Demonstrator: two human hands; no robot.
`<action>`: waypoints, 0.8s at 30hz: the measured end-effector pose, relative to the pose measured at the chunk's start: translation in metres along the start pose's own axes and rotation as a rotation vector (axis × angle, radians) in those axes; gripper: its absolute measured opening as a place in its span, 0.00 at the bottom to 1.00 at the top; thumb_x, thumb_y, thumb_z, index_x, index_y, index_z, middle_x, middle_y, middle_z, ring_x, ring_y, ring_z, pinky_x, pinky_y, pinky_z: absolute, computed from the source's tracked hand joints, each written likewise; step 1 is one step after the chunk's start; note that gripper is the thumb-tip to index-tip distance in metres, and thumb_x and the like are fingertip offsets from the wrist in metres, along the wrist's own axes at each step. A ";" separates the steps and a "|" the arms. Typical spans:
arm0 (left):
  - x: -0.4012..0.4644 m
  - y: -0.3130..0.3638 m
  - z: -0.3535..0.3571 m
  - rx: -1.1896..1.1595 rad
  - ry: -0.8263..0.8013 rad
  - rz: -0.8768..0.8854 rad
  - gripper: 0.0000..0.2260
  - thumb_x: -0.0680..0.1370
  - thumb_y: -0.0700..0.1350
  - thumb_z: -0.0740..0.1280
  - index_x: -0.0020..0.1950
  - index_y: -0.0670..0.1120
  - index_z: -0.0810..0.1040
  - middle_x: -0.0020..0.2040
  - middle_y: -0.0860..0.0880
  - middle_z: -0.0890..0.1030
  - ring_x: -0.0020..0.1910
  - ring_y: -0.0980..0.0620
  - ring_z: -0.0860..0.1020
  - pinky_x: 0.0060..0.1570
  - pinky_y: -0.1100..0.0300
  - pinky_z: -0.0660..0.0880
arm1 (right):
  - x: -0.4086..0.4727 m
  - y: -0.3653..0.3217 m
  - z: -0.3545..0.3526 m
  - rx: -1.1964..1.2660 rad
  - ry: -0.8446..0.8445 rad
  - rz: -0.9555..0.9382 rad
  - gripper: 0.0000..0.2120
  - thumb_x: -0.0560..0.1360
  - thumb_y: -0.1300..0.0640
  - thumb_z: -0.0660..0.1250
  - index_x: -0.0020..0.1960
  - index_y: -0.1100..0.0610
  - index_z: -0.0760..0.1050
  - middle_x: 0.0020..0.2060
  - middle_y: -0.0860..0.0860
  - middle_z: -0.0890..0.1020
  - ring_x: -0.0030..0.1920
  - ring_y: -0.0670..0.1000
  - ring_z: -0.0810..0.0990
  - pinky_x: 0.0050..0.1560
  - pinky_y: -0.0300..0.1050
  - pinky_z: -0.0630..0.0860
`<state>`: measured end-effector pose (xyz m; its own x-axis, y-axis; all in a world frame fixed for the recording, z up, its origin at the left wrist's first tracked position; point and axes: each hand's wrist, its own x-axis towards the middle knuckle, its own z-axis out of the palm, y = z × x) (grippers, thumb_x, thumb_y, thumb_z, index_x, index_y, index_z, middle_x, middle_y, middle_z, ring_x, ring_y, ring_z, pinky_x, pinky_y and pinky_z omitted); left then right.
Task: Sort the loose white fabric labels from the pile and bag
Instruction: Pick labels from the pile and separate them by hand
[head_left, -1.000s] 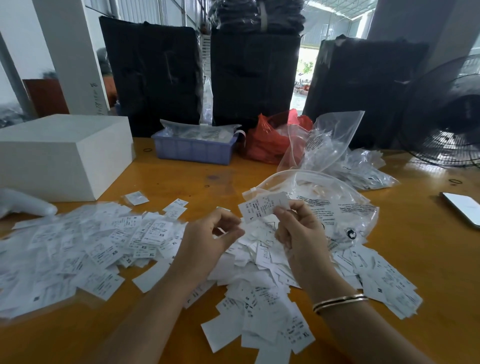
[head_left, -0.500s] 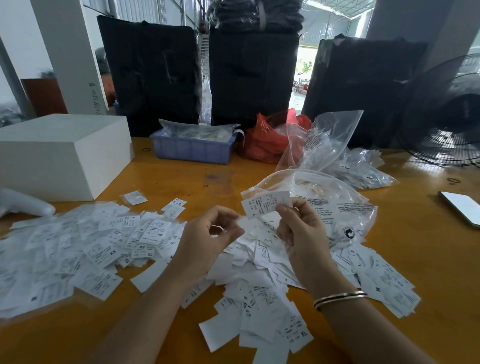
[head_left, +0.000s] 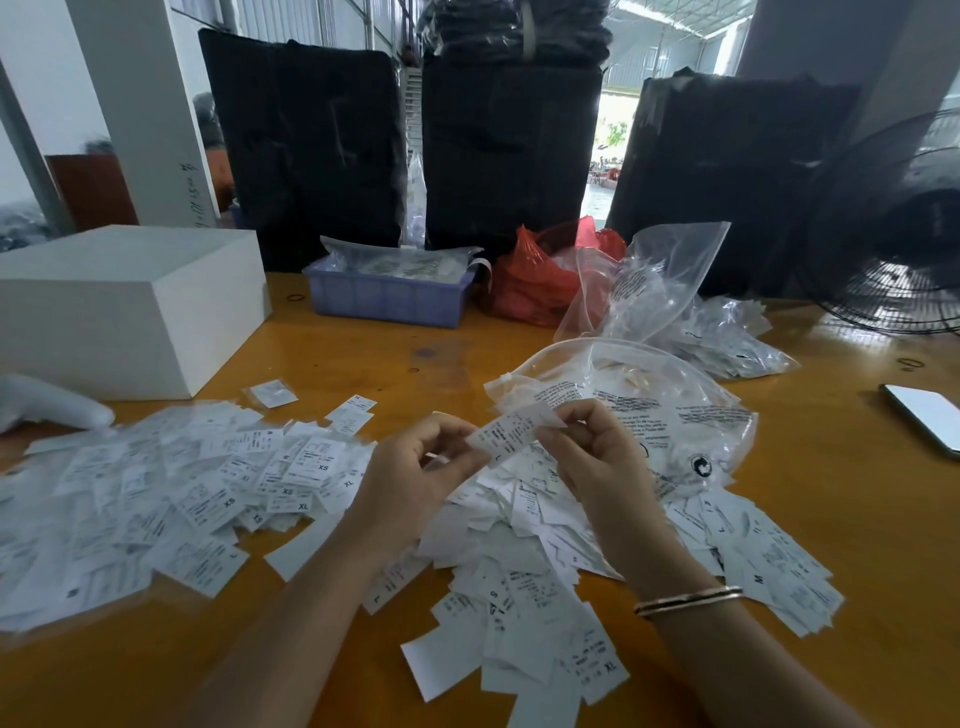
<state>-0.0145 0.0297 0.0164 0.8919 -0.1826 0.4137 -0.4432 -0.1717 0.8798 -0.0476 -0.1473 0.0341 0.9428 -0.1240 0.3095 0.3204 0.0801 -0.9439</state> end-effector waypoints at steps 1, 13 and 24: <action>0.000 0.001 0.001 -0.011 -0.014 -0.014 0.05 0.67 0.53 0.71 0.41 0.58 0.79 0.38 0.64 0.81 0.38 0.65 0.79 0.34 0.72 0.74 | 0.000 0.000 0.000 -0.024 0.004 -0.012 0.08 0.74 0.65 0.68 0.40 0.53 0.75 0.27 0.48 0.76 0.24 0.41 0.67 0.24 0.30 0.65; -0.002 0.008 0.000 -0.194 0.022 -0.080 0.11 0.69 0.55 0.68 0.47 0.52 0.81 0.42 0.56 0.85 0.40 0.57 0.83 0.36 0.69 0.76 | 0.002 0.002 -0.006 -0.082 -0.007 -0.070 0.06 0.75 0.65 0.67 0.44 0.56 0.74 0.35 0.49 0.85 0.33 0.39 0.81 0.30 0.29 0.72; -0.002 0.008 0.001 -0.242 0.008 -0.146 0.12 0.67 0.53 0.70 0.47 0.50 0.80 0.41 0.55 0.85 0.40 0.57 0.83 0.35 0.70 0.75 | 0.001 0.006 -0.003 -0.214 0.034 -0.125 0.07 0.75 0.63 0.68 0.44 0.52 0.75 0.37 0.68 0.78 0.40 0.73 0.75 0.34 0.59 0.74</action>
<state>-0.0200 0.0278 0.0227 0.9460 -0.1654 0.2790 -0.2761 0.0404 0.9603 -0.0446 -0.1501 0.0285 0.8920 -0.1532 0.4252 0.4045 -0.1491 -0.9023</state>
